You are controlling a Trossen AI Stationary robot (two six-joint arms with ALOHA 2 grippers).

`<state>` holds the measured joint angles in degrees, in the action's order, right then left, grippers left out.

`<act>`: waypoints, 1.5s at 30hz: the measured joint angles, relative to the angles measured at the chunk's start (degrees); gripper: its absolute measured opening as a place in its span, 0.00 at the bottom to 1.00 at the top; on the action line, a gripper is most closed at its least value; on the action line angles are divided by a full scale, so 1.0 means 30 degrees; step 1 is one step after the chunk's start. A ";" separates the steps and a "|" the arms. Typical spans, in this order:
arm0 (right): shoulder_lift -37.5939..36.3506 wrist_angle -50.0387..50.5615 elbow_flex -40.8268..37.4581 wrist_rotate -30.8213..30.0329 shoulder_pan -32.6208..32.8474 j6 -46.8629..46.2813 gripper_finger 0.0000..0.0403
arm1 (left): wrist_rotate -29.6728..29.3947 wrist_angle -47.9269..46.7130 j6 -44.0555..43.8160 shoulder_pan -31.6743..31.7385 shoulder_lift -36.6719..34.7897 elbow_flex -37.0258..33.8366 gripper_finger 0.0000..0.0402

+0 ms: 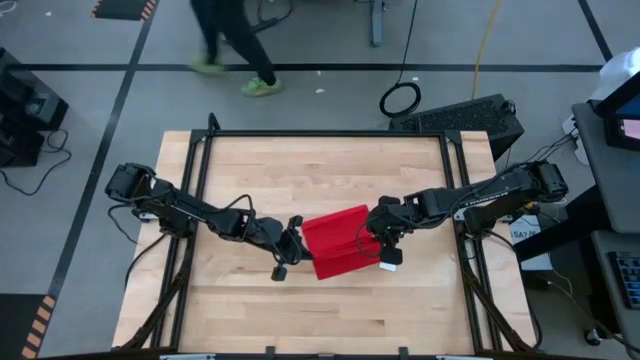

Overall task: Roll napkin
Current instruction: Fold the red napkin

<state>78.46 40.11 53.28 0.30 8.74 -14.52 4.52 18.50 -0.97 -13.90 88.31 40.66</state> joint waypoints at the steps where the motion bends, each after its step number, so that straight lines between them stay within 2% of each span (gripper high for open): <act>1: 0.0000 0.0328 -0.0024 -0.0021 -0.0001 0.0034 0.02 | 0.0128 -0.0142 -0.0014 -0.0048 0.0000 -0.0014 0.06; 10: 0.0000 0.0973 -0.0058 -0.0103 -0.0001 -0.0488 0.02 | 0.0040 0.0058 -0.0043 -0.0202 -0.0007 -0.0021 0.24; 16: 0.0000 0.0768 -0.0032 -0.0099 -0.0001 -0.0583 0.02 | -0.2074 -0.0005 -0.0036 -0.0173 -0.0007 -0.0021 0.33; 18: 0.0000 0.0683 -0.0029 -0.0096 -0.0001 -0.0622 0.02 | -0.2148 0.0258 -0.0036 -0.0202 0.0038 -0.0021 0.33; 25: 0.0000 0.0085 -0.0022 -0.0096 -0.0001 -0.0648 0.02 | -0.1478 0.4989 0.0610 -0.1711 0.2559 -0.0014 0.34; 29: 0.0000 0.0067 -0.0022 -0.0168 -0.0001 -0.0911 0.02 | -0.1890 0.8249 -0.0552 -0.2367 0.4471 0.0469 0.34; 32: 0.0000 0.0055 -0.0022 -0.0213 -0.0001 -0.1151 0.02 | -0.2363 0.8142 -0.1437 -0.2770 0.5994 0.1814 0.34; 36: 0.0000 0.0033 -0.0002 -0.0227 -0.0001 -0.1440 0.02 | -0.3385 0.7400 -0.0998 -0.3190 0.8067 0.3663 0.39; 41: 0.0000 -0.0003 0.0000 -0.0240 -0.0003 -0.1448 0.02 | -0.5090 0.5442 -0.0925 -0.3174 0.9425 0.5697 0.48; 45: 0.0000 -0.0010 0.0000 -0.0250 -0.0001 -0.1450 0.02 | -0.5547 0.3968 -0.1047 -0.3138 1.0222 0.6832 0.50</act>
<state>78.46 40.07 53.28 -0.45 8.73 -18.87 -12.12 30.40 -4.11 -23.31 118.98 61.16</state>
